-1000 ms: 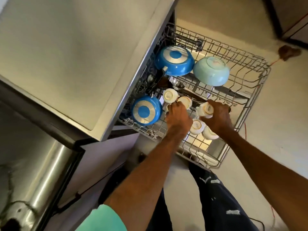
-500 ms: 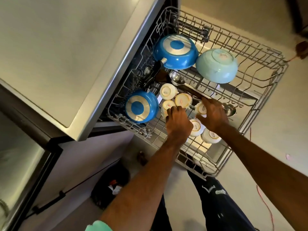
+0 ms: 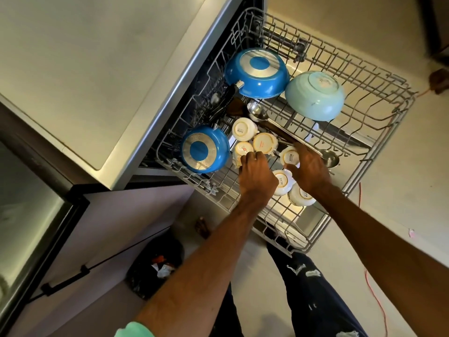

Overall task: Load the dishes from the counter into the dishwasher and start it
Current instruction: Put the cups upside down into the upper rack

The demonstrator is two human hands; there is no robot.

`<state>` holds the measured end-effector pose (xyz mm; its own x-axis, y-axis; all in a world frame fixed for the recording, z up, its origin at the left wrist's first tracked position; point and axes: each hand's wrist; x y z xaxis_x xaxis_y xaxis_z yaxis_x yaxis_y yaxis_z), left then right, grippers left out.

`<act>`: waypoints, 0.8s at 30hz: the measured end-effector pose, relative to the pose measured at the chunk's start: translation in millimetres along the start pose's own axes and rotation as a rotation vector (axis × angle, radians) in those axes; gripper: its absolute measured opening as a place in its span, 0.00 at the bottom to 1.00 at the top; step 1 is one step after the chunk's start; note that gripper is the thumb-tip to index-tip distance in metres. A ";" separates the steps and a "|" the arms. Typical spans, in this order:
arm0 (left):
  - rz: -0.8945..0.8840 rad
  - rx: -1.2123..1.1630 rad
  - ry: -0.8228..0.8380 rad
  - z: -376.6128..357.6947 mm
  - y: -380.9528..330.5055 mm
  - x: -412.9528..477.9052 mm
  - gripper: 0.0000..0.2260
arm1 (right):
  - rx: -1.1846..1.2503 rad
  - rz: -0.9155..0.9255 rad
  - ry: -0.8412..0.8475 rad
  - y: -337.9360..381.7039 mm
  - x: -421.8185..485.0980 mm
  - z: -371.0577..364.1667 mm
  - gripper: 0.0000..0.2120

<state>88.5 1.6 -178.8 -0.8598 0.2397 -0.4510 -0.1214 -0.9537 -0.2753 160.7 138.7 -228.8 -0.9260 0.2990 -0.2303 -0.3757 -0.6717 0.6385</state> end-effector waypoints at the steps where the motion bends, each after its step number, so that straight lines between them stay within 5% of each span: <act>1: -0.002 -0.014 -0.005 1.9 -0.4 -2.3 0.20 | 0.032 -0.012 -0.016 -0.1 -2.7 2.1 0.32; 4: -0.021 -0.083 -0.053 11.5 -2.7 -15.6 0.18 | 0.058 -0.014 -0.134 -0.3 -14.5 10.6 0.32; 9: 0.016 -0.305 -0.017 24.4 -4.5 -55.8 0.13 | 0.121 0.076 -0.365 14.8 -58.9 38.0 0.18; 21: 0.538 -1.083 0.921 -19.1 -55.1 -146.0 0.08 | 0.713 -0.557 -0.438 -31.7 -130.8 112.3 0.16; 24: 0.592 -1.145 1.031 -43.2 -61.2 -157.7 0.08 | 0.854 -0.613 -0.436 -51.5 -118.1 120.0 0.18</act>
<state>253.0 30.0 -127.5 0.0769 0.3730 -0.9247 0.8912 -0.4415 -0.1040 293.8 219.3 -146.3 -0.4408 0.7402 -0.5078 -0.4590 0.3003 0.8362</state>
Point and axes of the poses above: each hand's wrist, its own x-axis towards the middle knuckle, its own z-axis out of the back of the hand, y = z × x, and after that the axes turned 13 degrees about z, right-handed
